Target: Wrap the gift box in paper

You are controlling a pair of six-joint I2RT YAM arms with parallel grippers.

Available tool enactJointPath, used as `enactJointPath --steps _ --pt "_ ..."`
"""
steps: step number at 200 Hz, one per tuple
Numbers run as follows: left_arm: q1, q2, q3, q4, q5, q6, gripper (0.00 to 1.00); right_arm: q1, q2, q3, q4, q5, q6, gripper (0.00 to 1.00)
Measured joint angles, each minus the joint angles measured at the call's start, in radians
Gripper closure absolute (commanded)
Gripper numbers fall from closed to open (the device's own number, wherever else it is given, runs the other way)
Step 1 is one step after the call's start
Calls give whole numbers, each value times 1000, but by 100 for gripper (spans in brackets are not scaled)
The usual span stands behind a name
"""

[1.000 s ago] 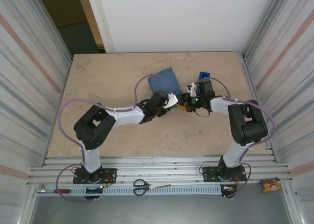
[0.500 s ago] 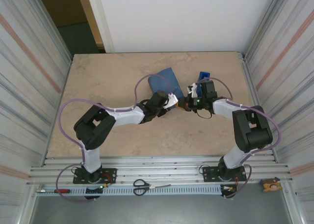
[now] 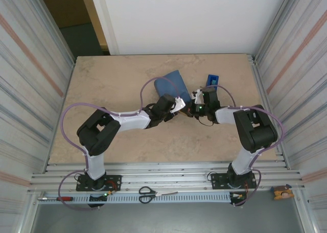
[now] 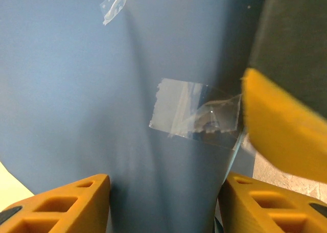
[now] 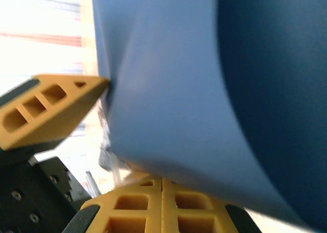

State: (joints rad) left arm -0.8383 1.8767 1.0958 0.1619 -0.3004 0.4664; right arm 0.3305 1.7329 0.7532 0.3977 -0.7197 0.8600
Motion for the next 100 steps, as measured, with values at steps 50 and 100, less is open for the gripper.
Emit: enactJointPath --steps 50,100 --pt "0 2 2 0 0 0 44 9 -3 -38 74 48 30 100" --pt "0 2 2 0 0 0 44 3 -96 -108 3 67 -20 100"
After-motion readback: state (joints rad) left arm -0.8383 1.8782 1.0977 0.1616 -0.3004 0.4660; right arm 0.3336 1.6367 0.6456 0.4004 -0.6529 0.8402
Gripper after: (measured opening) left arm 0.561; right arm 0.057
